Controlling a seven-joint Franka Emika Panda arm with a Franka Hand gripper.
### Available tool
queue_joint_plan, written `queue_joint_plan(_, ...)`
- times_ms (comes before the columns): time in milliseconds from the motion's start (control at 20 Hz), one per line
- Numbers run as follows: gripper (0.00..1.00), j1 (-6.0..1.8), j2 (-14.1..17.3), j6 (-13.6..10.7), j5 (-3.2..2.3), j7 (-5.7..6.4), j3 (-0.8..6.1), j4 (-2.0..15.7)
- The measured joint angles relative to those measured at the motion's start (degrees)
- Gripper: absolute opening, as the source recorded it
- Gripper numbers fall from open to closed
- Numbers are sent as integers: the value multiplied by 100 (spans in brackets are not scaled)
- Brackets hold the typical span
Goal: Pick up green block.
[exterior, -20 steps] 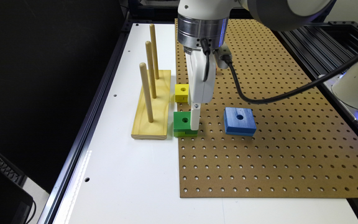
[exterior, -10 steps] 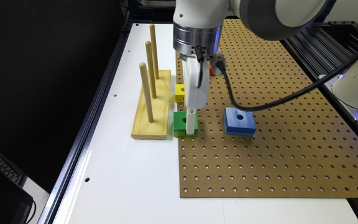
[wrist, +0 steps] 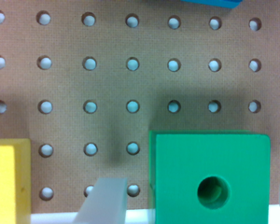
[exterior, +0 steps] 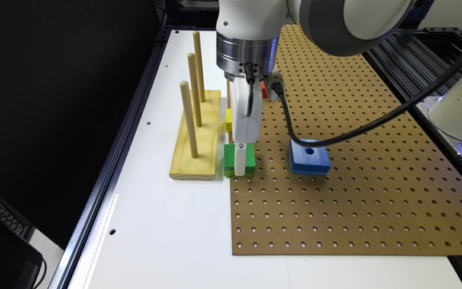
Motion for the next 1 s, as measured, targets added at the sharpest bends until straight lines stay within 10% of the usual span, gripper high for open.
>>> queue_joint_plan(300,100,3,247,175,-94,55,-8,48)
queue_joint_plan(350,0,1,246,175,-105,66,-7,46)
queue_joint_plan(1000,0,-3,93,30,-112,70,-45,36)
